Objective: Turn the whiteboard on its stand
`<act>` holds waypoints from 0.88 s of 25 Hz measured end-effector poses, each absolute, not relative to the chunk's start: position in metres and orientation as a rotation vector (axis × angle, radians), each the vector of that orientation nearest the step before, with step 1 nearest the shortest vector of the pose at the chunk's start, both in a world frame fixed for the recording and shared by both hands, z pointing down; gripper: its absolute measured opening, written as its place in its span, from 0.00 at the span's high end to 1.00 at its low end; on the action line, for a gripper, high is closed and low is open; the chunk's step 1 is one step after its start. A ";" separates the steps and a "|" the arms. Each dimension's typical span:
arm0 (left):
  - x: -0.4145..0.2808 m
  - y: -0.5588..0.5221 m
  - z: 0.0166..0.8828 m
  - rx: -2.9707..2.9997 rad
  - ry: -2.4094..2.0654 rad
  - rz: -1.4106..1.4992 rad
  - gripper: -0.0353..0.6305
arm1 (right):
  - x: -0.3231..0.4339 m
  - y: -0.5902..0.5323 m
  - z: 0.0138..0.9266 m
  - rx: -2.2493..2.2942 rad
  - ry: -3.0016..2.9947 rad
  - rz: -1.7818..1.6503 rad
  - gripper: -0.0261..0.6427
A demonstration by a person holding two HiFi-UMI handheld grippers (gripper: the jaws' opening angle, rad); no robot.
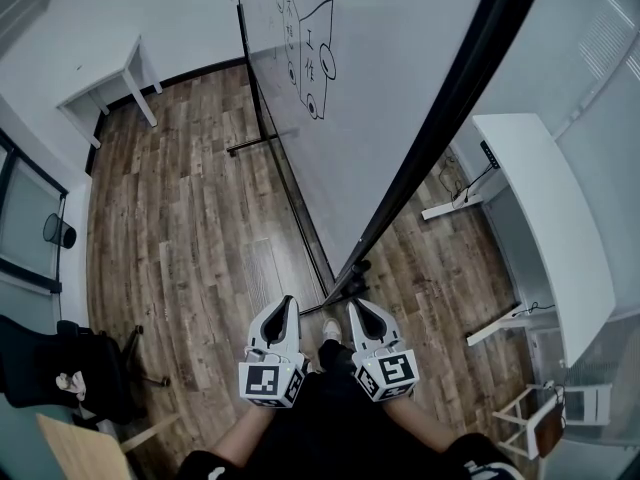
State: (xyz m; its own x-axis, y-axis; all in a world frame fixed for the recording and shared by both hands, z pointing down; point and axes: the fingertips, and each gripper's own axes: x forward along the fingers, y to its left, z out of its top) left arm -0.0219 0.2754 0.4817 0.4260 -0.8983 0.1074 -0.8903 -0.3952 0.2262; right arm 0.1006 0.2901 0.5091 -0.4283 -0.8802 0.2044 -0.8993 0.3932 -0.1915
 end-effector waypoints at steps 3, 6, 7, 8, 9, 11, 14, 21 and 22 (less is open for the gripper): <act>-0.021 0.275 0.482 2.435 -1.560 -0.047 0.92 | 0.100 0.290 0.508 1.637 -2.563 0.410 0.94; -0.020 0.273 0.483 2.431 -1.560 -0.046 0.92 | 0.100 0.288 0.507 1.634 -2.560 0.401 0.94; -0.020 0.273 0.484 2.431 -1.560 -0.046 0.92 | 0.100 0.288 0.507 1.627 -2.563 0.400 0.94; -0.019 0.273 0.484 2.431 -1.561 -0.047 0.92 | 0.099 0.288 0.507 1.622 -2.566 0.400 0.94; -0.019 0.273 0.484 2.432 -1.563 -0.048 0.92 | 0.099 0.288 0.507 1.620 -2.567 0.401 0.94; -0.019 0.272 0.483 2.432 -1.566 -0.049 0.92 | 0.099 0.288 0.508 1.619 -2.567 0.404 0.94; -0.019 0.271 0.484 2.426 -1.565 -0.051 0.92 | 0.099 0.288 0.507 1.615 -2.570 0.404 0.94; -0.019 0.271 0.484 2.424 -1.557 -0.054 0.92 | 0.098 0.289 0.507 1.615 -2.566 0.405 0.94; -0.018 0.271 0.484 2.423 -1.556 -0.055 0.92 | 0.098 0.289 0.507 1.615 -2.566 0.404 0.94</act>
